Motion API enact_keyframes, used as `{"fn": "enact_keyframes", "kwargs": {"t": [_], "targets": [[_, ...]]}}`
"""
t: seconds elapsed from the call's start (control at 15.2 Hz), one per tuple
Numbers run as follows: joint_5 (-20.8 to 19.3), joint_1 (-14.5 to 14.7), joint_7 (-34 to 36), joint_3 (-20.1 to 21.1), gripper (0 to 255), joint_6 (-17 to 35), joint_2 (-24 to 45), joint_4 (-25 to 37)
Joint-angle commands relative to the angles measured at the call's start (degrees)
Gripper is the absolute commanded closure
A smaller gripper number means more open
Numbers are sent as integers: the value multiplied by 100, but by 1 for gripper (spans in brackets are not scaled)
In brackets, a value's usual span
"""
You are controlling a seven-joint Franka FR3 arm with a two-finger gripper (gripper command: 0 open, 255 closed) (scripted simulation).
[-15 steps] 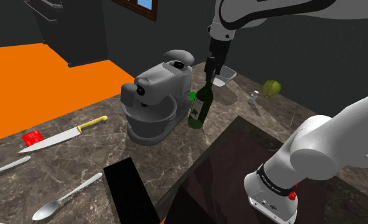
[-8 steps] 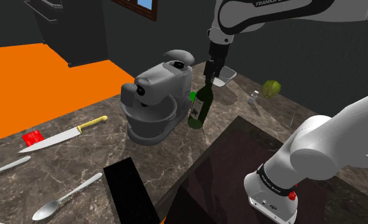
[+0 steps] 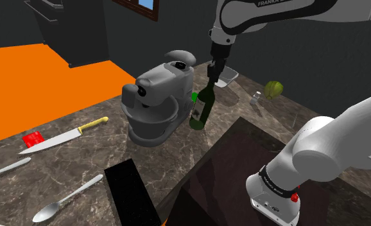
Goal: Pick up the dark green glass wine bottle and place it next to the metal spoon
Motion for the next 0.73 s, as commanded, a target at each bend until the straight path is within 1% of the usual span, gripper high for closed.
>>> {"fn": "enact_keyframes", "kwargs": {"t": [0.0,0.2,0.66], "targets": [[0,0,-1,0,255,0,2,-3],[0,0,0,0,255,0,2,-2],[7,5,-15,17,255,-551,-115,433]]}}
